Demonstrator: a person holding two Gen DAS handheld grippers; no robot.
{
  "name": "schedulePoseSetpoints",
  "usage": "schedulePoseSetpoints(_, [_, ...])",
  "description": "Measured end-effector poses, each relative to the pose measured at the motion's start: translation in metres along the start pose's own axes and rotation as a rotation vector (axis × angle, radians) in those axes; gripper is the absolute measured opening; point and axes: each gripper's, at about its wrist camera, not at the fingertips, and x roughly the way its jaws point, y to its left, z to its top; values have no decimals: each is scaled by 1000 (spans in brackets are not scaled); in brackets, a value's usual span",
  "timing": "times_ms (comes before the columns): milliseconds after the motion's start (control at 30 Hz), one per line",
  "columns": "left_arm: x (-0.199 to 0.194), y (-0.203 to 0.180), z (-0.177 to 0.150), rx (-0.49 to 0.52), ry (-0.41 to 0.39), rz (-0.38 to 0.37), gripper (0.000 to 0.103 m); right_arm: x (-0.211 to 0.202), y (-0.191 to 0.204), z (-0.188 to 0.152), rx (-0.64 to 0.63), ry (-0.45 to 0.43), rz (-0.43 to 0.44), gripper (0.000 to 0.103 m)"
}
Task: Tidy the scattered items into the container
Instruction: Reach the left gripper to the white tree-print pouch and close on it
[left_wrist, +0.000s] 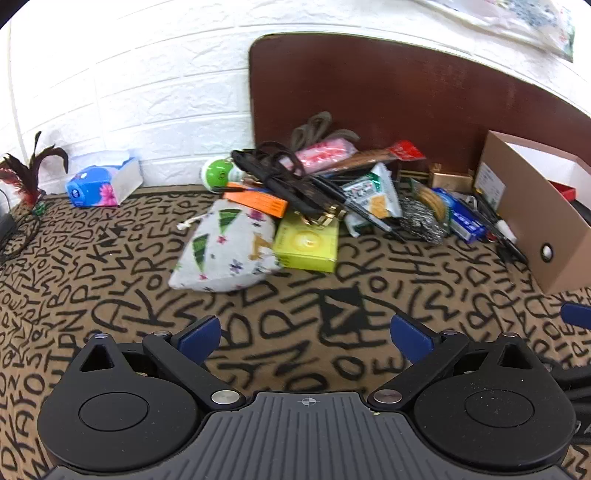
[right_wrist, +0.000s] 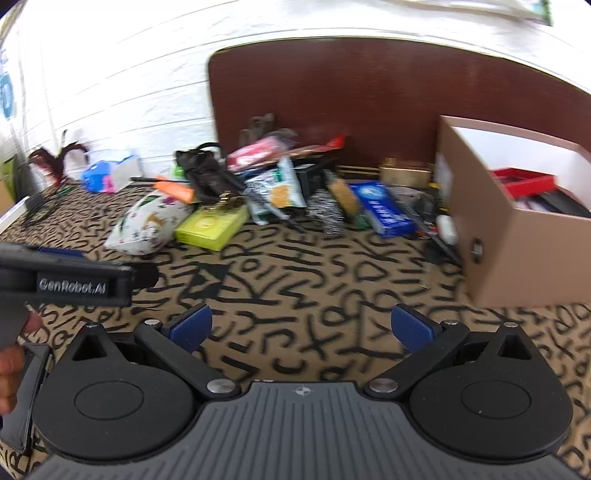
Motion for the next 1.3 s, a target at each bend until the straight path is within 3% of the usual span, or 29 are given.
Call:
schedulePoseSetpoints(233, [21, 42, 16, -65, 24, -4, 102, 30, 26, 14, -51, -5, 69, 103])
schedulePoseSetpoints(400, [37, 58, 26, -53, 38, -42, 102, 53, 46, 26, -69, -15, 105, 102])
schedulePoseSetpoints(767, [75, 86, 50, -38, 91, -154, 98, 102, 87, 46, -126, -28, 185, 88])
schedulePoseSetpoints(1067, [99, 103, 56, -49, 124, -169, 98, 128, 112, 51, -175, 5, 259, 71])
schedulePoseSetpoints(1233, [111, 104, 55, -54, 151, -210, 95, 136, 117, 52, -188, 9, 275, 52])
schedulePoseSetpoints(1300, [115, 105, 55, -64, 164, -239, 85, 138, 117, 52, -191, 13, 286, 40])
